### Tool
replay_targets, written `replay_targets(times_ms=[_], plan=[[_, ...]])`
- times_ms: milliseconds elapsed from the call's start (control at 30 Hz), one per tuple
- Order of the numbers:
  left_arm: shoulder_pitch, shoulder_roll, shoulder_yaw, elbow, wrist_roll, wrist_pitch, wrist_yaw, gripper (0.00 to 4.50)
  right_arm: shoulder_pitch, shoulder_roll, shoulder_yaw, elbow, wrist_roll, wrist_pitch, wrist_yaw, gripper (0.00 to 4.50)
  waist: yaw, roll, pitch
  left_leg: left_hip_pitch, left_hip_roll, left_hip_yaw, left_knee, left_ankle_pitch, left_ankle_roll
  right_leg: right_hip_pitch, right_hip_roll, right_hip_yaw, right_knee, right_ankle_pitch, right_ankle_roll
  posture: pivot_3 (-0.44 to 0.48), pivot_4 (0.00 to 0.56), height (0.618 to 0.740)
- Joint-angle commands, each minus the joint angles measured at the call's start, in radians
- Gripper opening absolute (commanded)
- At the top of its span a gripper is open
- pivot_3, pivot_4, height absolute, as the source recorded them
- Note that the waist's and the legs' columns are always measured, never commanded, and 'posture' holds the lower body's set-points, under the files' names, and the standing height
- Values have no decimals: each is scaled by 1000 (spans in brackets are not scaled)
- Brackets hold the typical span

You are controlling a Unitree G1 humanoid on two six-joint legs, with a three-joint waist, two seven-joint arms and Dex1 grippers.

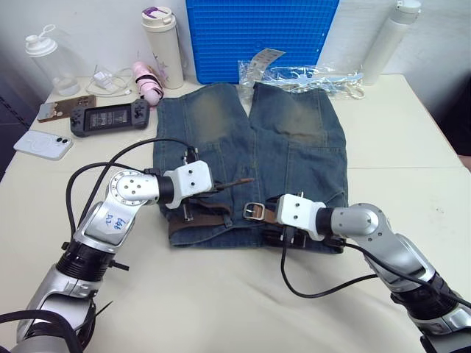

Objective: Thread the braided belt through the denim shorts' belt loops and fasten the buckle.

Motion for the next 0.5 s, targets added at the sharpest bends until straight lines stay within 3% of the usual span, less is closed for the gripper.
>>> replay_targets(times_ms=[33,233,500], plan=[[25,36,43,-26,2,-16,-22,0,1,9,-40,-22,18,69,-12,2895,-1,0,0,0,0,0,0,0,0,0,0,0,0,0,0,0,150,693],[79,66,69,-61,-19,-5,-61,0,-45,78,-123,-42,93,211,-61,224,-1,0,0,0,0,0,2,0,0,0,0,1,2,0,0,0,150,693],[69,3,69,-115,-45,86,-41,0,-84,154,-197,-82,210,360,-97,110,-1,0,0,0,0,0,2,0,0,-1,0,1,3,0,-1,0,150,693]])
